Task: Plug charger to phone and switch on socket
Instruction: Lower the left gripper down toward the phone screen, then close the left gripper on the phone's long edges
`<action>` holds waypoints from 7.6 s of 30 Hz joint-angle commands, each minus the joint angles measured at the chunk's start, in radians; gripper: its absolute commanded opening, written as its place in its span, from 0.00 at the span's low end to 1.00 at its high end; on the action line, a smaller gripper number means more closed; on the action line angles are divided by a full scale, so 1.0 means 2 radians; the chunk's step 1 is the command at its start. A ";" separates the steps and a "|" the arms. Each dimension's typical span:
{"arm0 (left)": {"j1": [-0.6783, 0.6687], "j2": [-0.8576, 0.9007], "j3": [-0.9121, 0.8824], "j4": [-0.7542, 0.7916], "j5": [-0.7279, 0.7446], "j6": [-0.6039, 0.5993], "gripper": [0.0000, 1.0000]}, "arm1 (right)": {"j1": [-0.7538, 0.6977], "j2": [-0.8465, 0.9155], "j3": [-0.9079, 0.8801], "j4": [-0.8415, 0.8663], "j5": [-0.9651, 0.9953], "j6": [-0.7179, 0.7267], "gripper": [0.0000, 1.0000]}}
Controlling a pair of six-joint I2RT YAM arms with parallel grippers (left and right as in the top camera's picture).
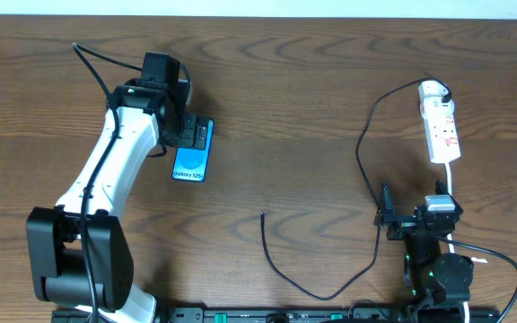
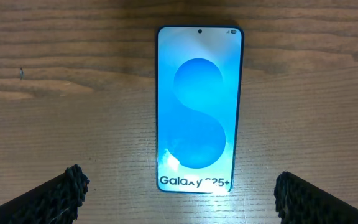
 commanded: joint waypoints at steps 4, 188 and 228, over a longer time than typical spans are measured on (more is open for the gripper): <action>-0.001 0.040 0.014 -0.004 0.005 -0.007 0.98 | -0.004 -0.003 -0.001 -0.002 0.004 -0.006 0.99; -0.022 0.105 -0.032 0.085 -0.007 -0.024 0.98 | -0.004 -0.003 -0.001 -0.002 0.004 -0.006 0.99; -0.022 0.130 -0.041 0.110 -0.010 -0.024 0.98 | -0.004 -0.003 -0.001 -0.002 0.004 -0.006 0.99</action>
